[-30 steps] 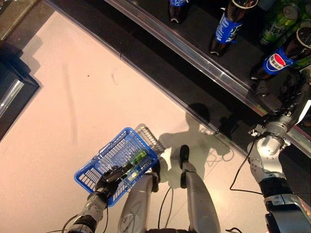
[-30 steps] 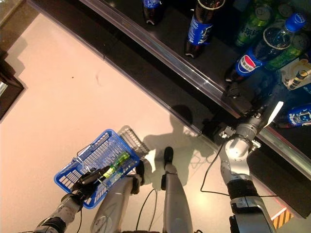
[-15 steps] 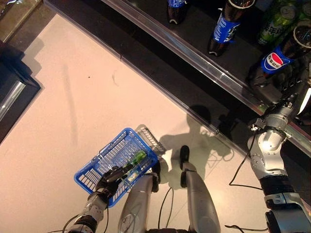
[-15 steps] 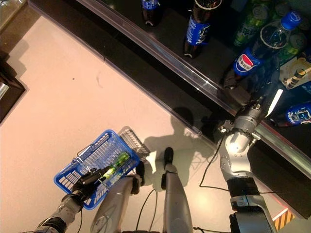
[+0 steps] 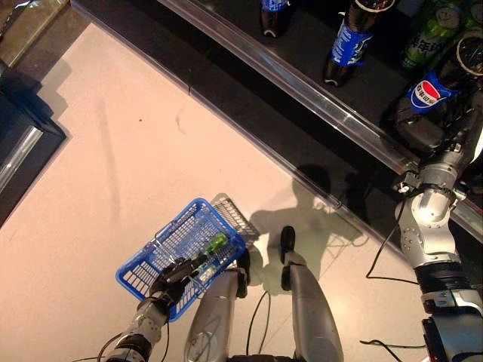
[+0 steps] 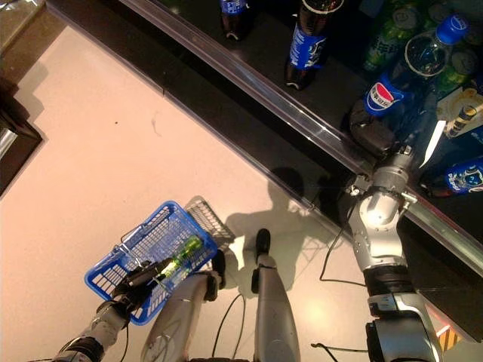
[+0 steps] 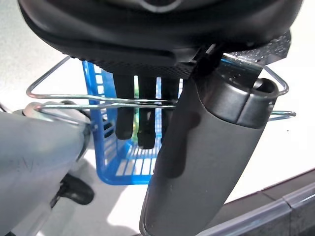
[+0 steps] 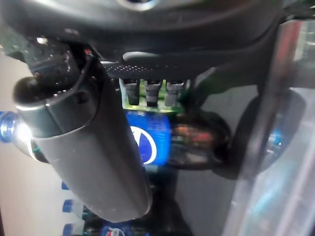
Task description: Pick up the drink and place into the basket.
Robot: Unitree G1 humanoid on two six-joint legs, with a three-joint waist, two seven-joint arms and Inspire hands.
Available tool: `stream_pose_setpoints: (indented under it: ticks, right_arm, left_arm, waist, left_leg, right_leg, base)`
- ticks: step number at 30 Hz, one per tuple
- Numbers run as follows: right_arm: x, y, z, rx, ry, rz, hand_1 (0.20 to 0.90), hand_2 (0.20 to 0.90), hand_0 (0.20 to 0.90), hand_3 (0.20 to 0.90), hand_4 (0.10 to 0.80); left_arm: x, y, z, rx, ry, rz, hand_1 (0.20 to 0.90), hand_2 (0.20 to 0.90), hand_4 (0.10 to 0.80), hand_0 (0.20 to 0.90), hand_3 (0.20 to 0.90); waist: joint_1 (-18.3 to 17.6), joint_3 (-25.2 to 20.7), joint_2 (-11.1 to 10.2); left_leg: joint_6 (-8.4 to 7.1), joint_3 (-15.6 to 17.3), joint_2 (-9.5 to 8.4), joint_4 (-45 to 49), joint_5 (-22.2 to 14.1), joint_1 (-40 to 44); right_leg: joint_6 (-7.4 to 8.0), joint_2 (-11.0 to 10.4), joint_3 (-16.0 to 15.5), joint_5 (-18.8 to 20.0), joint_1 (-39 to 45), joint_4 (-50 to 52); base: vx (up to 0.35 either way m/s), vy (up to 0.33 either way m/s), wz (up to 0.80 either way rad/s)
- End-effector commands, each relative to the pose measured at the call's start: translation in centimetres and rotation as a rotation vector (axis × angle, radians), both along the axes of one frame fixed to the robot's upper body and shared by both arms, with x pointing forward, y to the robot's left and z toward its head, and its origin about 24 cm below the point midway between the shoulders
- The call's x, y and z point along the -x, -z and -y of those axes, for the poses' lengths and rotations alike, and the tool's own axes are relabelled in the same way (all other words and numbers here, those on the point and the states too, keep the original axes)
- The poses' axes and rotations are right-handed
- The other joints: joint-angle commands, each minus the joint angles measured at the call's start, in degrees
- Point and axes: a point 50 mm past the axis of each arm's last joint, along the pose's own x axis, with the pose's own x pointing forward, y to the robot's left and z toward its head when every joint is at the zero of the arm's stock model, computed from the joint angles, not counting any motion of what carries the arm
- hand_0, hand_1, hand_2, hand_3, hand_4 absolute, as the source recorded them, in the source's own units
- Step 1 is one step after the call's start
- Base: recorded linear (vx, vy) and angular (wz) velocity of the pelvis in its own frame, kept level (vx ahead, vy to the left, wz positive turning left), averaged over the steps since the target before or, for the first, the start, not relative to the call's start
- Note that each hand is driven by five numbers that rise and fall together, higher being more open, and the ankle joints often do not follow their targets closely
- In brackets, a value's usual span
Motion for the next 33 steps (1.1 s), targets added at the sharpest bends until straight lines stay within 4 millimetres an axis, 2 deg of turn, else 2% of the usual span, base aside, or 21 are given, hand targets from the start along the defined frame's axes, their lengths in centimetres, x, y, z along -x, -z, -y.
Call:
stream_pose_setpoints:
  ticks: [1,12,23,24,25,26,33]
  right_arm:
    - [1.6,-7.8,1.8,0.091,0.035,0.263,0.9,0.9,0.9,0.9,0.8]
    - [0.5,-8.8,3.7,0.015,0.043,0.239,0.9,0.9,0.9,0.9,0.8]
    - [-0.3,-10.2,3.9,0.003,0.007,0.232,0.9,0.9,0.9,0.9,0.8]
    - [-0.3,-10.4,3.9,0.01,0.012,0.235,0.599,0.599,0.599,0.549,0.449]
    - [-0.3,-10.5,3.9,0.013,0.015,0.238,0.474,0.474,0.474,0.403,0.303]
    - [-0.3,-10.8,3.9,0.02,0.028,0.243,0.3,0.3,0.3,0.2,0.1]
    - [0.4,-12.8,3.4,0.149,0.155,0.299,0.3,0.3,0.3,0.2,0.1]
  left_arm:
    - [3.5,1.6,-0.4,0.01,0.011,-0.071,0.3,0.3,0.1,0.3,0.2]
    - [3.3,1.5,-0.4,0.016,0.019,-0.079,0.3,0.3,0.1,0.3,0.2]
    - [3.5,1.5,-0.6,0.01,0.036,-0.085,0.3,0.3,0.1,0.3,0.2]
    - [3.5,1.5,-0.6,0.009,0.037,-0.084,0.3,0.3,0.1,0.3,0.2]
    - [3.5,1.5,-0.5,0.009,0.038,-0.084,0.3,0.3,0.1,0.3,0.2]
    - [3.5,1.5,-0.5,0.009,0.041,-0.083,0.3,0.3,0.1,0.3,0.2]
    - [3.5,1.5,-0.3,0.012,0.04,-0.079,0.3,0.3,0.1,0.3,0.2]
  waist:
    - [1.1,-0.7,1.8]
    - [2.4,-0.7,2.3]
    - [3.6,-0.7,2.4]
    - [3.6,-0.7,2.4]
    - [3.7,-0.7,2.3]
    - [3.8,-0.7,2.4]
    - [4.1,-0.7,2.6]
  left_leg:
    - [-1.35,-9.7,-2.27,-1.4,2.4,-3.4]
    - [-1.07,-10.6,-2.68,-1.6,2.7,-5.1]
    - [-0.39,-11.4,-3.59,0.9,1.7,-7.9]
    - [-0.3,-11.4,-3.68,1.2,1.5,-8.2]
    - [-0.26,-11.4,-3.74,1.4,1.4,-8.3]
    - [-0.14,-11.4,-3.85,2.1,1.0,-8.8]
    - [0.57,-11.6,-4.54,5.7,-0.8,-10.3]
  right_leg:
    - [-1.14,3.9,-4.2,-14.0,2.7,9.9]
    - [-1.23,3.8,-4.7,-14.5,-0.2,12.3]
    - [-1.43,3.9,-4.8,-14.8,-3.7,14.9]
    - [-1.46,3.9,-4.8,-14.8,-4.0,15.1]
    - [-1.47,3.9,-4.8,-14.8,-4.1,15.2]
    - [-1.53,3.9,-4.8,-15.0,-4.7,15.9]
    - [-1.83,3.9,-4.8,-15.7,-6.5,19.1]
  base:
    - [0.0,0.0,0.0]
    - [0.002,0.002,0.01]
    - [0.0,0.0,0.0]
    - [0.0,0.0,0.0]
    - [0.0,0.0,0.0]
    - [0.0,0.0,0.0]
    - [-0.031,-0.007,0.01]
